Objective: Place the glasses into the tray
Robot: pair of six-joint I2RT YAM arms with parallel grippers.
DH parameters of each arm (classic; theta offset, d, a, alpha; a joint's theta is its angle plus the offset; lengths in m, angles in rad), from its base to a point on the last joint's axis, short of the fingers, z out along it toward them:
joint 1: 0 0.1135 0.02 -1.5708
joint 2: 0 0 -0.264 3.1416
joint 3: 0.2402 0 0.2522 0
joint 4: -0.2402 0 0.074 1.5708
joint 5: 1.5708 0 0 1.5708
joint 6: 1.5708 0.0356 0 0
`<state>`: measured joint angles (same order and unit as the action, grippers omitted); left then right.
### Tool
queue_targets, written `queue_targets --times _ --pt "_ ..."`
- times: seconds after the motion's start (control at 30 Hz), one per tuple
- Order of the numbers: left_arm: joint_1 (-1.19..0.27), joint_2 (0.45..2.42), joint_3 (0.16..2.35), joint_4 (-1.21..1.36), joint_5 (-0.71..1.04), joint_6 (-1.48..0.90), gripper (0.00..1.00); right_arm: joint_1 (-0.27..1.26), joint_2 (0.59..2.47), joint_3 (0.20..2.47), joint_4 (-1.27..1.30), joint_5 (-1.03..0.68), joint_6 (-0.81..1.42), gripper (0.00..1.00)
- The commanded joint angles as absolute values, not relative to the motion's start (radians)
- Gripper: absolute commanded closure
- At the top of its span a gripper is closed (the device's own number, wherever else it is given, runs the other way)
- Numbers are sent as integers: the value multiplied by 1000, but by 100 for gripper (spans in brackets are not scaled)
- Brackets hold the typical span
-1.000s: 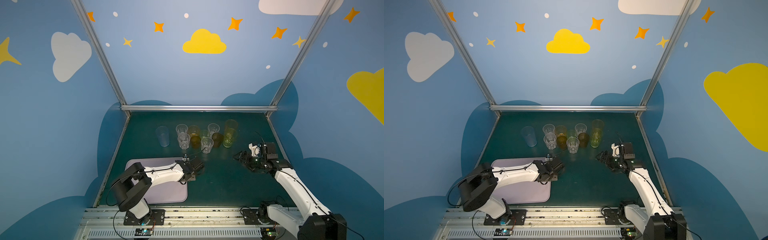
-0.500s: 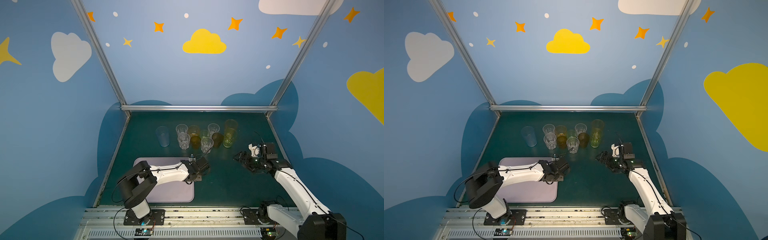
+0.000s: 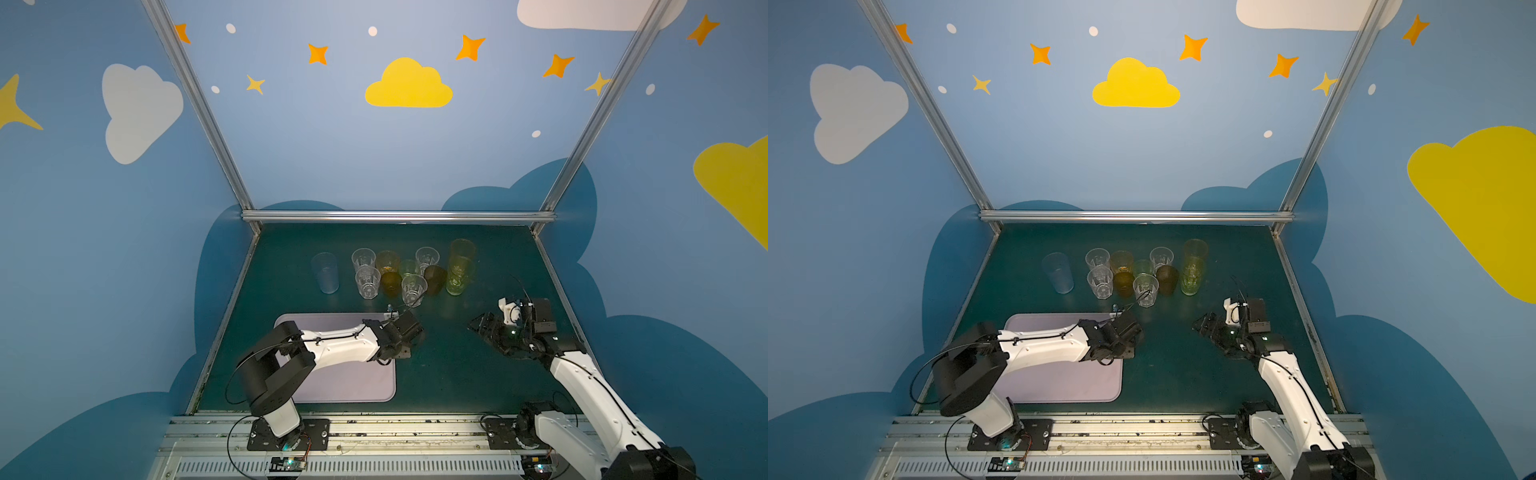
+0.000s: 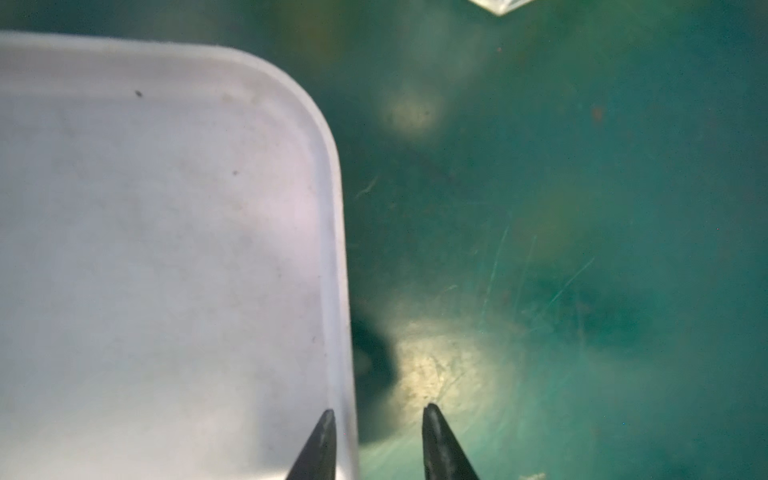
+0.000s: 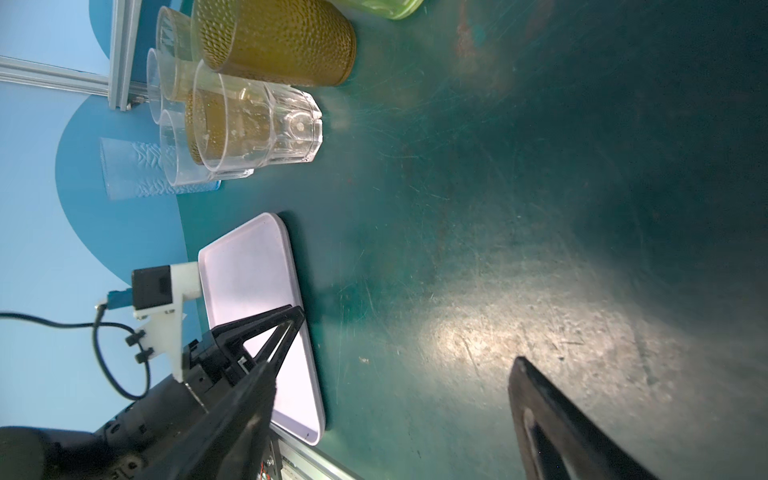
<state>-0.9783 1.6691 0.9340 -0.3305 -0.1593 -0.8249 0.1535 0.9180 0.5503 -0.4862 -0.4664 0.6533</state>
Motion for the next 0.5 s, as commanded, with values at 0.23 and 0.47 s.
queue_targets --times 0.23,0.47 --pt "-982 1518 859 -311 -236 -845 4 262 930 538 -456 -406 715 15" --pt "-965 1424 806 -342 -271 -856 0 381 1035 591 -415 -375 740 17"
